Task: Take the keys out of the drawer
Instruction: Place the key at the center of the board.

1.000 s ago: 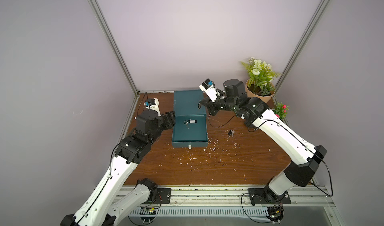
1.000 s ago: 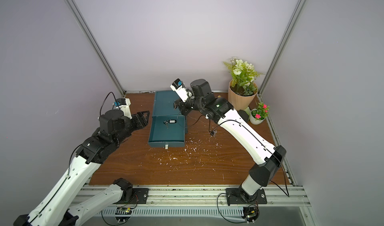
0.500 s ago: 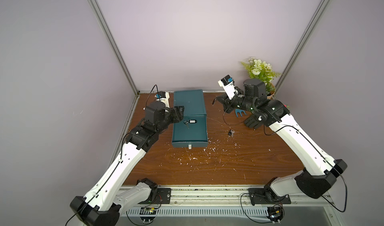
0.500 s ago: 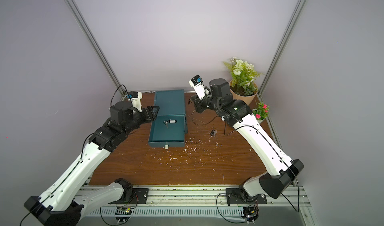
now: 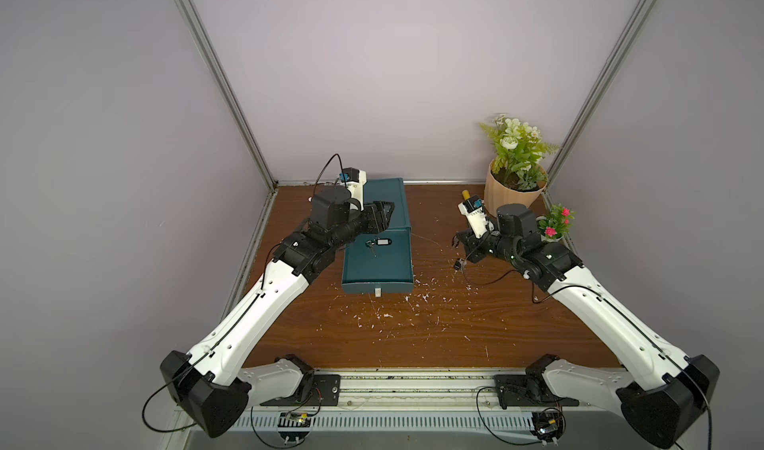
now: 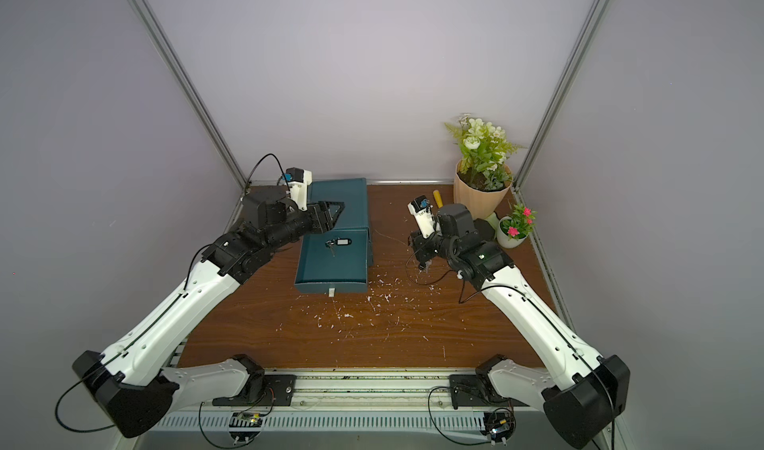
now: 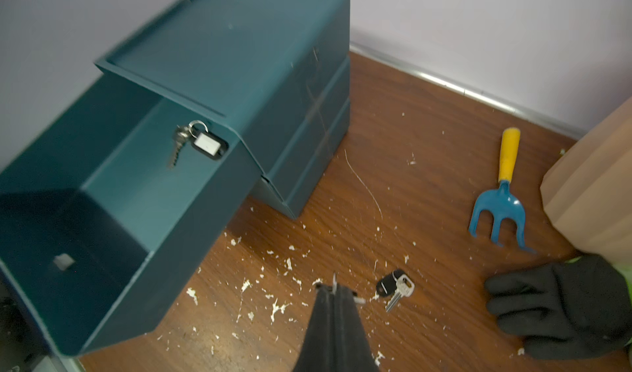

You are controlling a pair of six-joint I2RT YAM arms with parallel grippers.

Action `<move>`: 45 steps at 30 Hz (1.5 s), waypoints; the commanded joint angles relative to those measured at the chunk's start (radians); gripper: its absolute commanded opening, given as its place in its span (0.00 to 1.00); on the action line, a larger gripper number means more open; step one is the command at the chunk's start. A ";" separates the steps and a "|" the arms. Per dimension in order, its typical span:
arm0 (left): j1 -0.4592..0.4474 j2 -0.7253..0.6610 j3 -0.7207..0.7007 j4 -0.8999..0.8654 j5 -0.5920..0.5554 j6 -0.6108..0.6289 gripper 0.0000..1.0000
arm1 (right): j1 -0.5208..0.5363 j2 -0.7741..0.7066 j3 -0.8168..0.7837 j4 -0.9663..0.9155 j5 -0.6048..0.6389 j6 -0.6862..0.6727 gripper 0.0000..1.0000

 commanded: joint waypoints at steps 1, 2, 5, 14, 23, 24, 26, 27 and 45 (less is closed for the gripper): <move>-0.007 0.021 0.038 0.014 0.056 -0.029 0.61 | -0.008 -0.002 -0.083 0.116 0.036 0.078 0.00; -0.007 0.027 0.042 0.013 0.060 -0.033 0.61 | -0.009 0.009 -0.110 0.136 0.050 0.085 0.00; -0.008 0.037 0.057 0.001 0.066 -0.038 0.61 | -0.017 0.052 -0.173 0.196 0.082 0.100 0.00; -0.007 0.048 0.080 -0.049 0.079 -0.033 0.61 | -0.056 0.220 -0.203 0.278 0.100 0.099 0.01; -0.008 0.022 0.079 -0.076 0.051 -0.025 0.63 | -0.076 0.338 -0.113 0.222 0.135 0.091 0.25; -0.007 0.018 0.078 -0.079 0.046 -0.024 0.63 | -0.076 0.336 -0.098 0.216 0.137 0.091 0.28; -0.007 0.008 0.070 -0.081 0.036 -0.020 0.64 | -0.075 0.325 -0.074 0.214 0.132 0.086 0.30; -0.007 0.003 0.066 -0.081 0.032 -0.017 0.64 | -0.075 0.319 -0.059 0.207 0.130 0.086 0.30; 0.093 -0.158 -0.090 -0.065 0.001 0.007 0.66 | -0.023 0.130 0.201 0.130 0.067 0.090 0.26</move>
